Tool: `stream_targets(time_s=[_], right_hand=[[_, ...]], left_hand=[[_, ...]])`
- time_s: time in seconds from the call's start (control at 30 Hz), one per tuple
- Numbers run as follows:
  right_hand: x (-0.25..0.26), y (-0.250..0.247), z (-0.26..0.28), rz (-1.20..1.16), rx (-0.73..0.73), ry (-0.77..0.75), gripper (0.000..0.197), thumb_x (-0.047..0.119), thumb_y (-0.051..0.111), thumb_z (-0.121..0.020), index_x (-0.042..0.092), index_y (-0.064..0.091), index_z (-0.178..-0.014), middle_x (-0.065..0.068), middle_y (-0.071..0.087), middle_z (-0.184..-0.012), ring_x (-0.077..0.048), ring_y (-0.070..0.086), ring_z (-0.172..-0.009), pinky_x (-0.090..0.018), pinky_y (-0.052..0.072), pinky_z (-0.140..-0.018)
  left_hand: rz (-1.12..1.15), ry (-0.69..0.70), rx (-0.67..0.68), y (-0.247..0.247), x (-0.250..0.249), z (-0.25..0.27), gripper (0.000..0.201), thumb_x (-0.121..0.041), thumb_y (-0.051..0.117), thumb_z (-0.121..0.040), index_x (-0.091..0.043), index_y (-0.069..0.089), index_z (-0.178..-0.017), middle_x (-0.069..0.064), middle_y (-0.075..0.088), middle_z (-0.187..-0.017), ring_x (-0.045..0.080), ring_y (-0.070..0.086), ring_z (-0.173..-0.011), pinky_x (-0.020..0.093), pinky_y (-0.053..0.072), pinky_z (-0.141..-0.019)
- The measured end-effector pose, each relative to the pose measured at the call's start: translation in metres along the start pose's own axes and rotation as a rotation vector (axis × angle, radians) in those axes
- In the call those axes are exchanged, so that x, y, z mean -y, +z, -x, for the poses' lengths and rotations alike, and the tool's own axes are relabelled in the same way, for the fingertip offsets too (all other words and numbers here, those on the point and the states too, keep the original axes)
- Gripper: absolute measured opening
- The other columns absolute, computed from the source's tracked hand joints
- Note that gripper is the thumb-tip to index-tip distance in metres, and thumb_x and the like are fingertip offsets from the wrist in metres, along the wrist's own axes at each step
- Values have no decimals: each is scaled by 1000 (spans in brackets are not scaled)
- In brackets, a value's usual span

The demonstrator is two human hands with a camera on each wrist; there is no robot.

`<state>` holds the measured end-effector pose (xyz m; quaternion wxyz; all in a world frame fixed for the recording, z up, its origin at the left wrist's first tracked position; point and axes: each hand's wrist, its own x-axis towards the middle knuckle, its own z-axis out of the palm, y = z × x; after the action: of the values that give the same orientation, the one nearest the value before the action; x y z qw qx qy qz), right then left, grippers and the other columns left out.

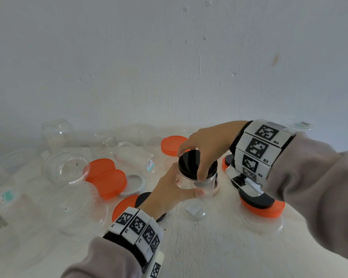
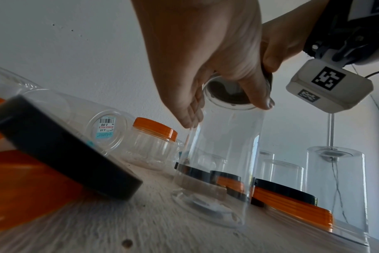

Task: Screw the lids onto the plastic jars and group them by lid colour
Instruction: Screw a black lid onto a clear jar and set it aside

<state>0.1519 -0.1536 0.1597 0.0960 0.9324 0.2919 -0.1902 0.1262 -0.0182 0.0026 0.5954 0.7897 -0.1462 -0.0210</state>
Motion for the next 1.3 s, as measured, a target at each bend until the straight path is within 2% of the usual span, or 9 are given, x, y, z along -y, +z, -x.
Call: stream_targets(time_s=[0.2,0.33,0.47,0.53,0.73,0.93,1.03,1.17,1.3], right_hand=[[2,10,-4,-15,-105,67,66,61,69,-70,37,48,-127,12,48,-102,-5,51,-74,-28,46,-66],[4,12,-6,11,-124,81,62,61,67,-71,30,52,-122,12,49,-94,-3,51,-66,-24,40,-56],[2,14,-7,-2,-137,73,62,63,67,-69,30,53,-119,10,52,-95,-7,55,-72,-26,44,-59],[0,14,-7,-30,-113,70,66,64,68,-68,33,51,-122,11,51,-99,-10,56,-84,-30,50,-70],[-1,14,-9,-28,-72,42,69,54,73,-66,38,45,-126,7,49,-112,-16,54,-99,-37,53,-82],[-4,11,-5,-56,21,-23,72,33,77,-68,48,40,-129,4,47,-127,-20,51,-112,-42,51,-91],[-6,9,-4,-71,31,-48,74,36,78,-68,50,40,-129,7,45,-129,-18,49,-115,-41,50,-94],[-8,10,-6,-97,-20,-15,75,61,75,-59,49,44,-127,10,49,-121,-19,59,-106,-39,52,-90],[-9,17,-9,-118,-78,54,72,76,67,-54,40,52,-115,12,57,-103,-13,69,-78,-32,55,-73]], left_hand=[[-30,-4,-12,-1,-2,1,85,-29,84,-69,-30,36,-140,-17,49,-136,2,42,-128,20,33,-100],[-43,-6,-1,-2,-4,2,86,-29,83,-70,-31,35,-141,-17,49,-136,2,42,-129,22,34,-102],[-35,-13,8,-3,-5,2,87,-27,84,-71,-29,35,-142,-15,50,-137,6,42,-131,34,34,-112],[-27,-14,14,-3,-6,2,89,-29,86,-70,-29,35,-143,-13,51,-138,8,43,-131,39,34,-113],[-28,-1,38,-6,-8,3,100,-49,82,-53,-27,39,-140,-10,54,-135,9,47,-129,40,35,-112],[-7,-26,77,-9,-9,4,96,-37,85,-58,-27,39,-141,-11,51,-139,8,43,-132,40,32,-114],[-3,-30,77,-8,-10,3,93,-31,84,-61,-27,38,-142,-11,50,-139,7,42,-132,40,32,-115],[8,-36,71,-8,-8,3,92,-31,84,-61,-26,39,-141,-10,52,-138,9,44,-132,41,33,-114],[10,-39,68,-6,-7,3,94,-36,86,-60,-30,39,-141,-11,53,-137,12,45,-131,42,35,-112]])
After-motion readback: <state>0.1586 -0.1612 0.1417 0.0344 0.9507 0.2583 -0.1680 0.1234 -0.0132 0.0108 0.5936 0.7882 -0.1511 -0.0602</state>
